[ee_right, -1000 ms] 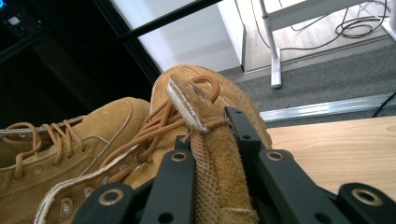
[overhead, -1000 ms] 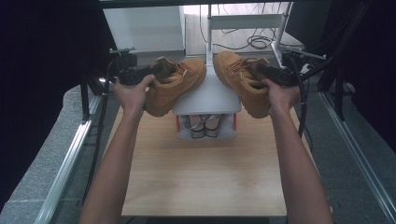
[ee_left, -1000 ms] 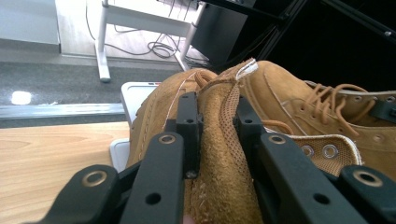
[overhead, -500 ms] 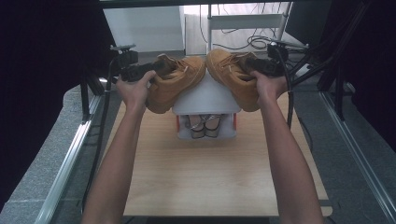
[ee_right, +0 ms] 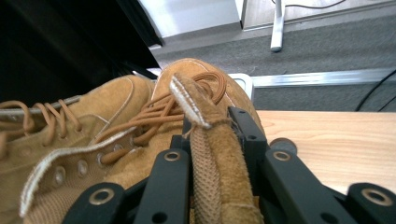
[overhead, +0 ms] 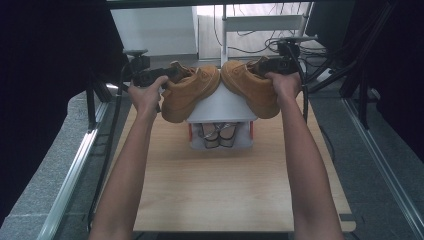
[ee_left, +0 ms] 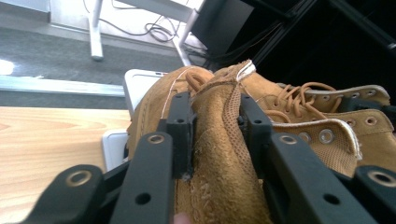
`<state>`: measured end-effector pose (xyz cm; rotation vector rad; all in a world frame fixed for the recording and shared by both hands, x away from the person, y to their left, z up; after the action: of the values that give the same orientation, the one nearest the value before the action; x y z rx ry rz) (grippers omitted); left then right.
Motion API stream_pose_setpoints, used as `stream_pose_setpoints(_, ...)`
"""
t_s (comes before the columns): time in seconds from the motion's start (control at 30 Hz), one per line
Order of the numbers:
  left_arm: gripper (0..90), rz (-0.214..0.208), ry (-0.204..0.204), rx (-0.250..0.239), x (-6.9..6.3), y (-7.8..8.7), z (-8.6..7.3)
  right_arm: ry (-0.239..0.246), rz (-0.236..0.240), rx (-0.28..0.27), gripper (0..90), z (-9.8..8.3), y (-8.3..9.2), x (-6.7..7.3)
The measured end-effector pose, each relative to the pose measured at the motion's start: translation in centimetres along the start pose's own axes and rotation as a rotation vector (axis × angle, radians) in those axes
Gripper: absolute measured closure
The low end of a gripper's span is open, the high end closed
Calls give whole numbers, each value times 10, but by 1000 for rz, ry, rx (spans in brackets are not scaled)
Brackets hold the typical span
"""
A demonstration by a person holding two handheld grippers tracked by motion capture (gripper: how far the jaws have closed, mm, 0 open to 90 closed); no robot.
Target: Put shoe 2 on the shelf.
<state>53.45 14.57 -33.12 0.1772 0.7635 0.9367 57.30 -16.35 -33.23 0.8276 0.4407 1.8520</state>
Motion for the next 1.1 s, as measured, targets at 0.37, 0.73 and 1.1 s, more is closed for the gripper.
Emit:
stream_pose_setpoints(0.37, 392, 4, -106, -16, -12, 18, 9, 57, 101, -92, 426, 14, 10, 5)
stream_pose_setpoints(0.73, 394, -18, -164, -28, -25, 35, 9, 105, 152, -181, 444, 15, 49, 9)
stream_pose_setpoints(1.1, 577, 32, -202, -54, -13, 62, 4, 135, 155, -262, 596, 0, 97, -17)
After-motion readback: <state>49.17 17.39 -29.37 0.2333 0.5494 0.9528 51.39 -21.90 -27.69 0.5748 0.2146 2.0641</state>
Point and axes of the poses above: each handheld gripper's, and its own axes: y roughly backward along the jaws, z roughly out of its top, x roughly to its left, the point moved 9 cm from there along -y, roughly forward along the jaws, and after that the axes turned 5 degrees about x, right-handed, at the moved point
